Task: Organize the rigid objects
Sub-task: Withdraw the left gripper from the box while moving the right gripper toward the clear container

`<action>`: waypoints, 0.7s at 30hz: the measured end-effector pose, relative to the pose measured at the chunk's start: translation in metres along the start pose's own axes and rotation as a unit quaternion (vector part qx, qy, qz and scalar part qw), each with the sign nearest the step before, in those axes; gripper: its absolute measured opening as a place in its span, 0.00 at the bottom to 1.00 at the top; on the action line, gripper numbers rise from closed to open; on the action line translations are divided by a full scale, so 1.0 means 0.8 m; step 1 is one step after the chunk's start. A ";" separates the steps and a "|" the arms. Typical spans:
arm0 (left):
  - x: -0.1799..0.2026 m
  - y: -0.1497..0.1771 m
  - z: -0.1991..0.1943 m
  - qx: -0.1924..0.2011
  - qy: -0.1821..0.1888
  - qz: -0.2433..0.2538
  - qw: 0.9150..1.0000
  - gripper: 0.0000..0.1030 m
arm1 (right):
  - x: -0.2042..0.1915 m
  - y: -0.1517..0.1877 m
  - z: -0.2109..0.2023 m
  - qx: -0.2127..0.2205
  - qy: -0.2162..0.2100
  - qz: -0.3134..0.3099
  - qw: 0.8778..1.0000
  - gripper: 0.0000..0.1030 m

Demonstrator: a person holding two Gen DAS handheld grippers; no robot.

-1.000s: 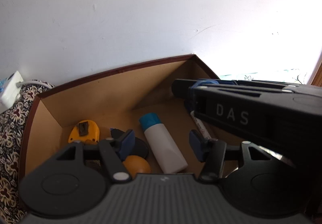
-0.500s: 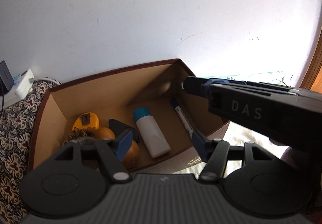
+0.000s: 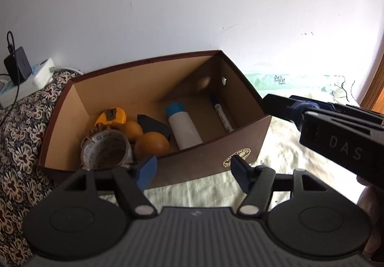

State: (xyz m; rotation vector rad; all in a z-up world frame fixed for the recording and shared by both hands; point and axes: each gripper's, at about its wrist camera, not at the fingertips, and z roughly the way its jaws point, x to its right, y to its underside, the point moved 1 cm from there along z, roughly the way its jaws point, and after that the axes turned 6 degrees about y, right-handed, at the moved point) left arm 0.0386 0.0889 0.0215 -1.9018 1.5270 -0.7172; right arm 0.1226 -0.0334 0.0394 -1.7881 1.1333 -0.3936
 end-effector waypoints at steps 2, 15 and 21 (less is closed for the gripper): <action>0.002 0.005 -0.001 -0.003 -0.003 -0.001 1.000 0.65 | 0.001 0.007 -0.006 -0.004 -0.001 -0.001 1.000 0.13; 0.013 0.026 0.000 -0.033 -0.008 -0.004 0.999 0.65 | 0.014 0.034 -0.024 -0.034 0.007 0.017 0.999 0.13; 0.023 0.034 0.011 -0.059 0.003 -0.008 0.998 0.65 | 0.025 0.042 -0.031 -0.048 0.011 0.031 0.998 0.14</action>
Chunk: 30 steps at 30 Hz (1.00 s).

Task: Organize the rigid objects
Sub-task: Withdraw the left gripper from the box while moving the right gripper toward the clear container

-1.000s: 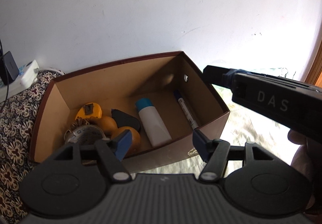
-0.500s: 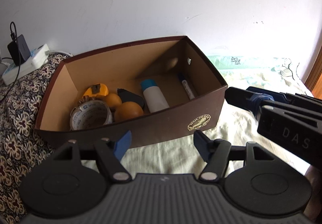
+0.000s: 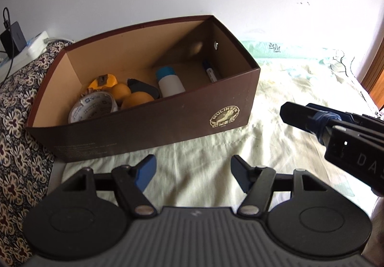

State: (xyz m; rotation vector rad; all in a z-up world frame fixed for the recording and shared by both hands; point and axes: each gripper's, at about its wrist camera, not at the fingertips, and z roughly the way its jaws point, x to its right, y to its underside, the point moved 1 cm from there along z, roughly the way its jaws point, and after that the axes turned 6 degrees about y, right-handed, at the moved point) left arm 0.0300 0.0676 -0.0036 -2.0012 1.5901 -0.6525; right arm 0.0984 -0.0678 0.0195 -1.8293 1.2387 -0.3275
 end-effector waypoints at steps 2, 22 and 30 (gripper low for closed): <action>0.004 0.003 0.003 -0.008 0.007 0.000 1.000 0.65 | 0.004 0.004 -0.002 -0.004 0.000 0.004 1.000 0.14; 0.072 0.044 0.044 -0.086 0.099 0.079 0.988 0.65 | 0.068 0.050 -0.027 -0.023 -0.012 0.065 0.998 0.14; 0.100 0.053 0.054 -0.104 0.158 0.100 0.977 0.65 | 0.095 0.054 -0.039 -0.005 -0.026 0.103 0.994 0.14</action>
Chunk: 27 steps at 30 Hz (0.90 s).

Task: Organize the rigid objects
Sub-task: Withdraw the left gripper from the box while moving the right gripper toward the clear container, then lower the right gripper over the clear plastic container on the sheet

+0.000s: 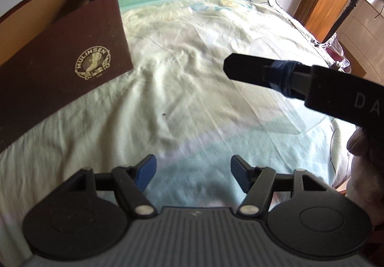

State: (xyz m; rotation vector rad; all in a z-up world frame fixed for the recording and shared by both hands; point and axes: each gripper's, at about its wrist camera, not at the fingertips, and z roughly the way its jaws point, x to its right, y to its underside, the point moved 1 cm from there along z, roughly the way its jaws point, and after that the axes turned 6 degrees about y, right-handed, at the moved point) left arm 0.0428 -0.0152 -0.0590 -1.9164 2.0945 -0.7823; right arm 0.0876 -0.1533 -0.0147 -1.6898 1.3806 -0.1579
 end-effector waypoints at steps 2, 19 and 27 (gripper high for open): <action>0.003 -0.002 0.000 0.007 0.009 0.002 1.000 0.65 | 0.005 -0.004 -0.004 0.009 0.003 0.004 1.000 0.14; 0.047 -0.048 0.008 0.040 0.092 0.081 0.992 0.69 | 0.051 -0.026 -0.018 0.049 0.133 -0.044 0.989 0.14; 0.046 -0.043 0.030 0.003 0.108 0.064 0.992 0.69 | 0.062 -0.012 0.004 0.015 0.171 -0.082 0.982 0.14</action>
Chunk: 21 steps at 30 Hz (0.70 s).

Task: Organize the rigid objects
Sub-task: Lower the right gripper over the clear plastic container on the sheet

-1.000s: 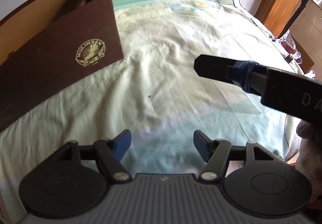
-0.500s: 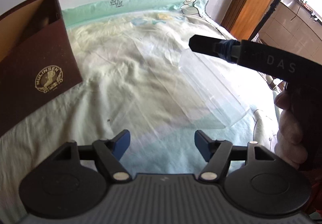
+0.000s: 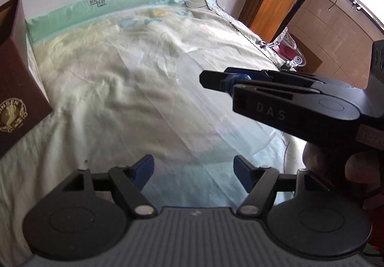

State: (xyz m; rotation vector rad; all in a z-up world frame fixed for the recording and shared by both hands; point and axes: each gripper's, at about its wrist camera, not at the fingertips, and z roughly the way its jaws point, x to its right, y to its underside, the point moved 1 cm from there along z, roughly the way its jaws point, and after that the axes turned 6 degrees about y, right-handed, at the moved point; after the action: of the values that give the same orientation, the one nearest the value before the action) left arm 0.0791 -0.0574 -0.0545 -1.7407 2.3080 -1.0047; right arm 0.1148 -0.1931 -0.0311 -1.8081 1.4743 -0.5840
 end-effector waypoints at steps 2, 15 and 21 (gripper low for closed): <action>-0.003 -0.001 0.000 -0.001 0.001 -0.005 1.000 0.69 | 0.010 0.003 0.003 -0.004 -0.009 0.020 1.000 0.14; 0.019 -0.029 0.024 0.000 0.049 0.026 0.998 0.69 | 0.097 0.002 0.011 -0.041 -0.066 0.211 0.974 0.14; 0.031 -0.047 0.045 -0.010 0.081 0.034 0.996 0.69 | 0.131 0.016 0.024 -0.089 -0.077 0.278 0.953 0.14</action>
State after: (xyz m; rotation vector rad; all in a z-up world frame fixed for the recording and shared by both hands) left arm 0.1173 -0.1005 -0.0547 -1.6318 2.4642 -1.1537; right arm 0.1460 -0.2910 -0.0628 -1.4225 1.8645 -0.0272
